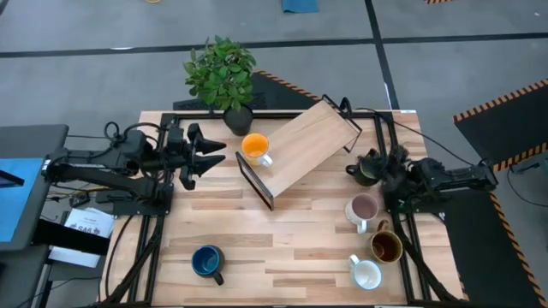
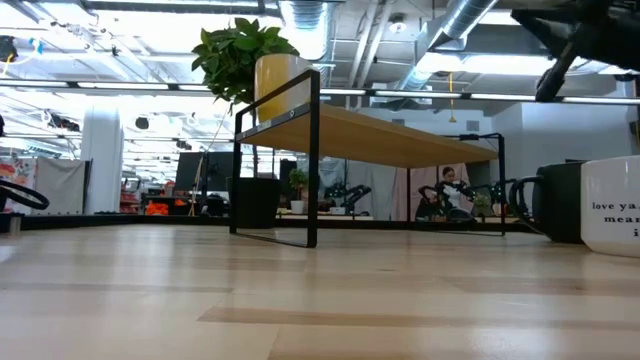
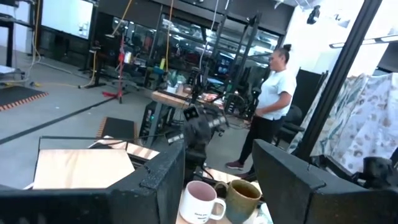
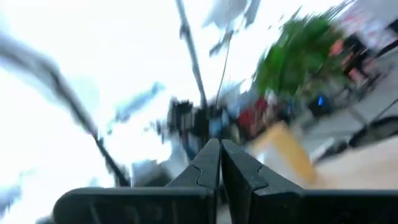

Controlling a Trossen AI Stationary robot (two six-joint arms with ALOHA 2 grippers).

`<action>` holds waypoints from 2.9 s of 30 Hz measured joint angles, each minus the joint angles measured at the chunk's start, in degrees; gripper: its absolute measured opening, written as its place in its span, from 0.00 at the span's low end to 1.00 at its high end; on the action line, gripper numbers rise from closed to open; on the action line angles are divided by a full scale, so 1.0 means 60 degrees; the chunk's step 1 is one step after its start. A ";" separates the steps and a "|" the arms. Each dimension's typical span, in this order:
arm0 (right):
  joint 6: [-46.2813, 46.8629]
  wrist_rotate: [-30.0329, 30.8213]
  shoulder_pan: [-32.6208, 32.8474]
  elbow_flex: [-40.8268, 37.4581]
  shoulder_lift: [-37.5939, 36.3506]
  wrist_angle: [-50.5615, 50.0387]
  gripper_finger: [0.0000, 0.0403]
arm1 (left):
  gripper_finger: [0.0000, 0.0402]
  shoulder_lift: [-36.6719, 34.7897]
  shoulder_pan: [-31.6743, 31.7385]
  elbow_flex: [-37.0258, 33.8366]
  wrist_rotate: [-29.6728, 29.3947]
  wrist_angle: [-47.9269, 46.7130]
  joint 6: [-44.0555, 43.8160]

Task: Place coffee mugs
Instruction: Put the pink mug on the shelf

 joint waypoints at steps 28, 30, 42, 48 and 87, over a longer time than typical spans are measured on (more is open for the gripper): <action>0.6788 -0.4736 0.2277 0.6757 0.6878 -1.2349 0.15 | 0.43 0.0014 0.0000 -0.0004 0.0040 -0.1054 0.0475; 0.7189 -0.4739 0.2576 0.6757 0.7331 -1.2703 0.15 | 0.43 0.0014 0.0000 -0.0004 0.0040 -0.1054 0.0477; 0.8708 -0.4702 0.2774 0.6768 0.8915 -1.2969 0.15 | 0.43 0.0014 0.0000 -0.0005 0.0044 -0.1040 0.0483; 0.8615 -0.4632 0.2407 0.6772 0.8954 -1.2948 0.15 | 0.43 0.0014 0.0000 -0.0005 0.0047 -0.1040 0.1046; 0.6967 -0.3562 0.1783 0.8036 1.1889 -1.5424 0.48 | 0.43 0.0014 0.0000 -0.0004 0.0007 -0.1258 0.1668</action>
